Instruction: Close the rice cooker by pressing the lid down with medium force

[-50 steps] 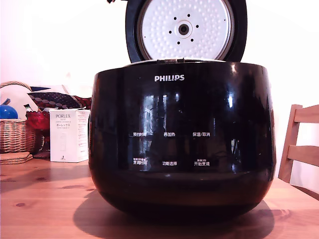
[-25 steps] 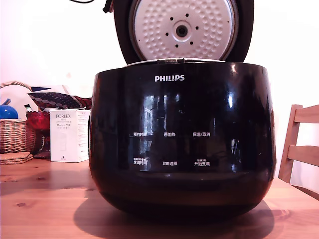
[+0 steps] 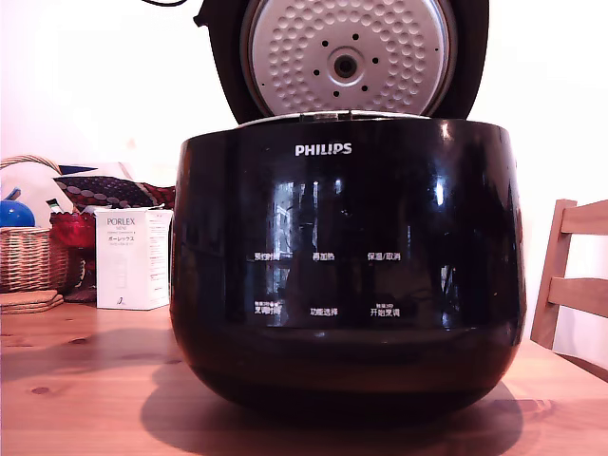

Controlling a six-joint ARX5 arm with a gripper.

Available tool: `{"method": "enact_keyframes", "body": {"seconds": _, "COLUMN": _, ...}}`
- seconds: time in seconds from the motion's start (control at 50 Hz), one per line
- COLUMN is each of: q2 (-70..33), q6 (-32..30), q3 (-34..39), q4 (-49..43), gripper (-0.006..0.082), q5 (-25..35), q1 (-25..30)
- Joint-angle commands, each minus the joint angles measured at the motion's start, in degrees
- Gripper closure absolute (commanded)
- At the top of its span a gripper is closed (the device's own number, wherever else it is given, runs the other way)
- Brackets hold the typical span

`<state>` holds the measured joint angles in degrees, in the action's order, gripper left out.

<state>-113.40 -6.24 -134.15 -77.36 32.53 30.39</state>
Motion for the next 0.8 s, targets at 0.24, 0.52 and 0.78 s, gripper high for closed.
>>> {"method": "enact_keyframes", "body": {"seconds": 0.24, "q2": -3.8, "q6": -2.2, "q3": 0.2, "q4": 0.2, "gripper": 0.0787, "q5": -1.8, "q1": 1.1}}
{"method": "enact_keyframes", "body": {"seconds": 0.52, "q2": -5.1, "q6": -2.6, "q3": 0.2, "q4": 1.1, "gripper": 0.0787, "q5": -2.2, "q1": 1.9}}
{"method": "enact_keyframes", "body": {"seconds": 0.78, "q2": -5.0, "q6": -3.9, "q3": 1.0, "q4": 2.2, "gripper": 0.0787, "q5": -4.1, "q1": 3.2}}
